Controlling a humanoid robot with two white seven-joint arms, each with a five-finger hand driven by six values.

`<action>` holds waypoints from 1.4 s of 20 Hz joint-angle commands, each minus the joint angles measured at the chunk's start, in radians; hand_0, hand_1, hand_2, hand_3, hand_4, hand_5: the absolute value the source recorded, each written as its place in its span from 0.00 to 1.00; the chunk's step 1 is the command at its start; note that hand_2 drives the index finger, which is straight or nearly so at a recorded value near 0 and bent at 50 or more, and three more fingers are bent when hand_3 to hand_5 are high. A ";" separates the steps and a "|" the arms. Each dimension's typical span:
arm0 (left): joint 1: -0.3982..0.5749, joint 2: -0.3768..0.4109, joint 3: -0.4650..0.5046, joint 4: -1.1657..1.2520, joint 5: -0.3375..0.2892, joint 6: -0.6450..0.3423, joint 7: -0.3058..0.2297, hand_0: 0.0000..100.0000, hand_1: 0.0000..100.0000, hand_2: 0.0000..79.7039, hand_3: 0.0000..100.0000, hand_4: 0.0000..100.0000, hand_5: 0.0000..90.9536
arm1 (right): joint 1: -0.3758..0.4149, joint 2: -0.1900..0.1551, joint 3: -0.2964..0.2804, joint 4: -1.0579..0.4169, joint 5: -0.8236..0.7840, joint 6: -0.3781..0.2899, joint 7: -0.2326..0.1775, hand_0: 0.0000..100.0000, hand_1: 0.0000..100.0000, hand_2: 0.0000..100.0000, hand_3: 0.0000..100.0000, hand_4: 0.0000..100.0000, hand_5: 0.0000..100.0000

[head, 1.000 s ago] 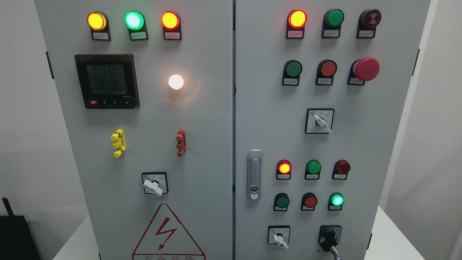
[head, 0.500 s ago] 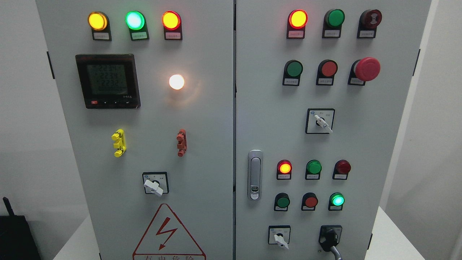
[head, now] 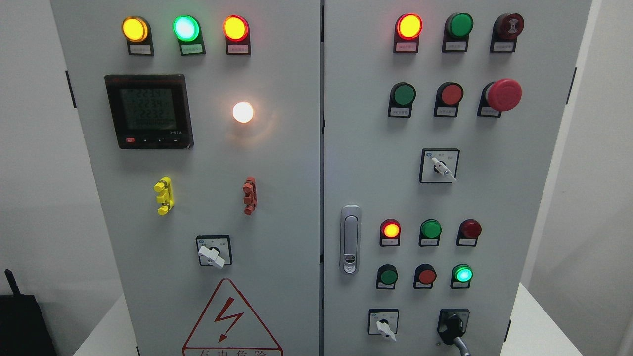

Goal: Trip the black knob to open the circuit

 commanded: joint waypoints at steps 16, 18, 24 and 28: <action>0.000 0.000 0.000 0.000 -0.023 -0.001 0.000 0.12 0.39 0.00 0.00 0.00 0.00 | 0.004 -0.017 -0.010 -0.001 -0.017 0.001 -0.007 0.00 0.00 0.00 1.00 1.00 1.00; 0.000 0.000 0.000 0.000 -0.023 0.001 0.000 0.12 0.39 0.00 0.00 0.00 0.00 | 0.006 -0.017 -0.010 -0.003 -0.017 0.001 -0.007 0.00 0.00 0.00 1.00 1.00 1.00; 0.000 0.000 0.000 0.000 -0.023 -0.001 0.000 0.12 0.39 0.00 0.00 0.00 0.00 | 0.021 -0.015 -0.007 -0.024 -0.017 0.001 -0.010 0.00 0.00 0.00 1.00 1.00 1.00; 0.000 0.000 0.000 0.000 -0.023 0.001 0.000 0.12 0.39 0.00 0.00 0.00 0.00 | 0.049 -0.014 -0.007 -0.052 -0.017 0.003 -0.010 0.00 0.00 0.00 1.00 1.00 1.00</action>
